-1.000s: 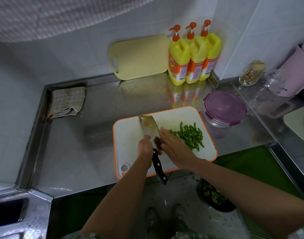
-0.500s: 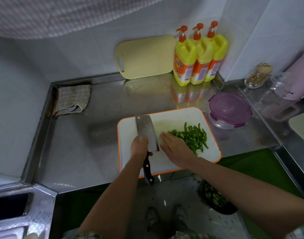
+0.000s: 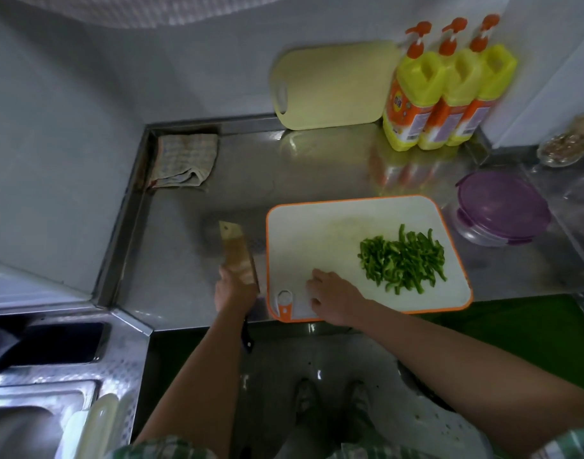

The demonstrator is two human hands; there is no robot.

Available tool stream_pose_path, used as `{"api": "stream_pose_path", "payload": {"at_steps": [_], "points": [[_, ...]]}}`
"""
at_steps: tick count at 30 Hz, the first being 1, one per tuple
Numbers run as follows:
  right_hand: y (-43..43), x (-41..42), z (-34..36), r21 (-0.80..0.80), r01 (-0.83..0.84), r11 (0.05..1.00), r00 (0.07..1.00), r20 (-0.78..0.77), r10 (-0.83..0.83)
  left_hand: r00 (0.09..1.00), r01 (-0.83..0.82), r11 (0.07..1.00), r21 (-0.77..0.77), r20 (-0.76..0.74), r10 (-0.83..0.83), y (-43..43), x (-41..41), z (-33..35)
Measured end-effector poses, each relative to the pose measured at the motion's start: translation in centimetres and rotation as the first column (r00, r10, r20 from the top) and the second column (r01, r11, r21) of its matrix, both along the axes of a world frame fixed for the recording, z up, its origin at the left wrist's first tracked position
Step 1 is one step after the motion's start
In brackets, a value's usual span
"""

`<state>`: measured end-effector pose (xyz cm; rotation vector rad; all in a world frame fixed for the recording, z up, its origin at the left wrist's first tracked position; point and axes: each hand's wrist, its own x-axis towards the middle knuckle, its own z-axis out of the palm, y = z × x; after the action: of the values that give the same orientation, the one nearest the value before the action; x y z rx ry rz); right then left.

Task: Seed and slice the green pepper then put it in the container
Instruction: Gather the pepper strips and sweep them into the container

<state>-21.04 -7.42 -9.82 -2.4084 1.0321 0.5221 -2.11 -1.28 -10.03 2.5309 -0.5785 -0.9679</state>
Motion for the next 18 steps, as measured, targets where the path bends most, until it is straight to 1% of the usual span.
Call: {"api": "stream_pose_path", "payload": {"at_steps": [3,5,7,10,12,13,14,15,17,18], "points": [[0.1,0.2,0.1,-0.005,-0.003,1.000,1.000,-0.021,0.003,0.994,0.047,0.995,0.083,0.097,-0.055,0.3,0.3,-0.7],[0.3,0.1,-0.2,0.004,0.009,1.000,1.000,-0.014,-0.009,0.986,0.054,0.993,0.104,0.154,-0.070,0.3,0.7,-1.0],[0.5,-0.2,-0.4,0.017,0.020,1.000,1.000,-0.004,-0.019,0.980,0.076,0.990,0.121,0.173,-0.096,0.3,0.9,-1.4],[0.6,-0.4,-0.5,0.018,0.030,0.999,0.999,0.011,-0.030,0.959,0.168,0.961,0.218,0.191,-0.211,0.3,0.7,-1.6],[0.6,-0.7,-0.5,0.042,0.055,0.998,0.997,0.050,-0.057,0.947,0.178,0.952,0.249,0.221,-0.235,0.2,0.1,-1.5],[0.4,-1.0,-0.6,0.063,0.082,0.995,0.991,0.099,-0.088,0.942,0.168,0.959,0.228,0.249,-0.224,0.1,-0.4,-1.4],[0.3,-1.4,-0.5,0.077,0.121,0.990,0.974,0.184,-0.134,0.936,0.165,0.969,0.185,0.282,-0.213,-0.3,-1.1,-1.2],[0.0,-2.0,-0.4,0.070,0.168,0.983,0.937,0.299,-0.181,0.926,0.173,0.977,0.123,0.318,-0.203,-0.7,-1.8,-1.0],[-0.8,-3.9,0.2,0.015,0.294,0.956,0.809,0.529,-0.257,0.904,0.249,0.968,-0.024,0.364,-0.224,-2.0,-3.6,-0.6],[-1.4,-5.1,0.7,-0.002,0.373,0.928,0.736,0.610,-0.294,0.894,0.312,0.945,-0.097,0.368,-0.257,-2.7,-4.7,-0.5]]}}
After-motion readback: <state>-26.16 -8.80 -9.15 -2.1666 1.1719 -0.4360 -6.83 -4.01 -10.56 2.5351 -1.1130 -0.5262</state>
